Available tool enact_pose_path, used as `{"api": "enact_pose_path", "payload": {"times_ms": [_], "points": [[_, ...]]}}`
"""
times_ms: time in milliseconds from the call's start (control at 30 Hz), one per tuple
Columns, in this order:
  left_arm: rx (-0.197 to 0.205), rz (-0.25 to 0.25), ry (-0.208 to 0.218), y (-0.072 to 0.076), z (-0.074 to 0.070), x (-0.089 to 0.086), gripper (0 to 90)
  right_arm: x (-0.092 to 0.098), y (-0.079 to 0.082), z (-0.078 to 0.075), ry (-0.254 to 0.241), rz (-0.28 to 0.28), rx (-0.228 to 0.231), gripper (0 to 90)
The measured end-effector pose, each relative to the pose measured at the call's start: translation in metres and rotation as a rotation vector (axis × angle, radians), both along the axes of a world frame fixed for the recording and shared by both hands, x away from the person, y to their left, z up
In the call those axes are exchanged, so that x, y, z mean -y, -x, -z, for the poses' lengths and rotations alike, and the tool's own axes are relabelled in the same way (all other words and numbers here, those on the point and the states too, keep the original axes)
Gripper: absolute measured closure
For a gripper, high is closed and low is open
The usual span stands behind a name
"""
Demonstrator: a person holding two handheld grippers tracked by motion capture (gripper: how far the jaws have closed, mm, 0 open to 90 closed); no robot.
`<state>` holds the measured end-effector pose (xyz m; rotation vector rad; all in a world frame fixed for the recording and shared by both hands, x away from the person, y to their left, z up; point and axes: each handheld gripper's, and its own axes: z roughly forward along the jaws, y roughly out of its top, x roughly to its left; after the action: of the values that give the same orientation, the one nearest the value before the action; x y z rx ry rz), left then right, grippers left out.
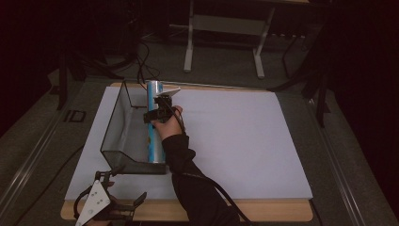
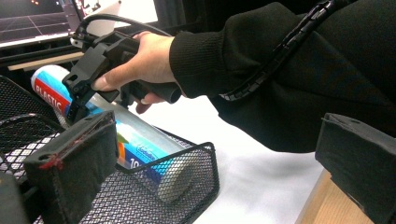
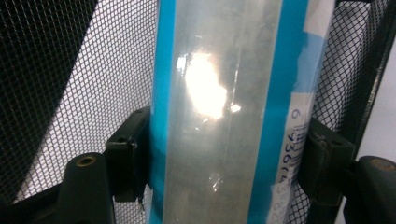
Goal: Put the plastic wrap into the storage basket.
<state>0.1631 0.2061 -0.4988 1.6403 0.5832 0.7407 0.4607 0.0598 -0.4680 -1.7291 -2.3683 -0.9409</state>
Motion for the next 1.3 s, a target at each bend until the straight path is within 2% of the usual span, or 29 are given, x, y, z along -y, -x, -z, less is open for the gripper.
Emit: {"api": "enact_pose_path", "payload": {"times_ms": [200, 367, 533, 700, 867, 1033, 1300], "points": [[0.001, 0.002, -0.004, 0.000, 0.000, 0.000, 0.1, -0.001, 0.002, -0.003, 0.049, -0.016, 0.026, 27.9], [0.001, 0.002, -0.004, 0.000, 0.000, 0.000, 0.1, 0.001, 0.004, -0.008, 0.081, -0.030, 0.073, 26.0], [0.002, 0.002, -0.007, 0.000, 0.000, 0.001, 0.1, 0.005, 0.005, -0.013, 0.080, -0.048, 0.084, 23.4], [-0.002, 0.003, -0.008, 0.000, 0.001, 0.001, 0.1, 0.012, 0.008, -0.023, 0.054, -0.096, 0.105, 19.4], [-0.002, 0.007, -0.014, 0.000, 0.001, 0.002, 0.1, 0.020, 0.013, -0.035, 0.074, -0.116, 0.151, 19.0], [-0.002, 0.006, -0.017, 0.000, 0.001, 0.003, 0.1, 0.032, 0.018, -0.045, 0.074, -0.145, 0.200, 13.3], [-0.007, 0.005, -0.020, -0.001, 0.002, 0.005, 0.1, 0.055, 0.027, -0.054, 0.092, -0.165, 0.241, 13.9]]}}
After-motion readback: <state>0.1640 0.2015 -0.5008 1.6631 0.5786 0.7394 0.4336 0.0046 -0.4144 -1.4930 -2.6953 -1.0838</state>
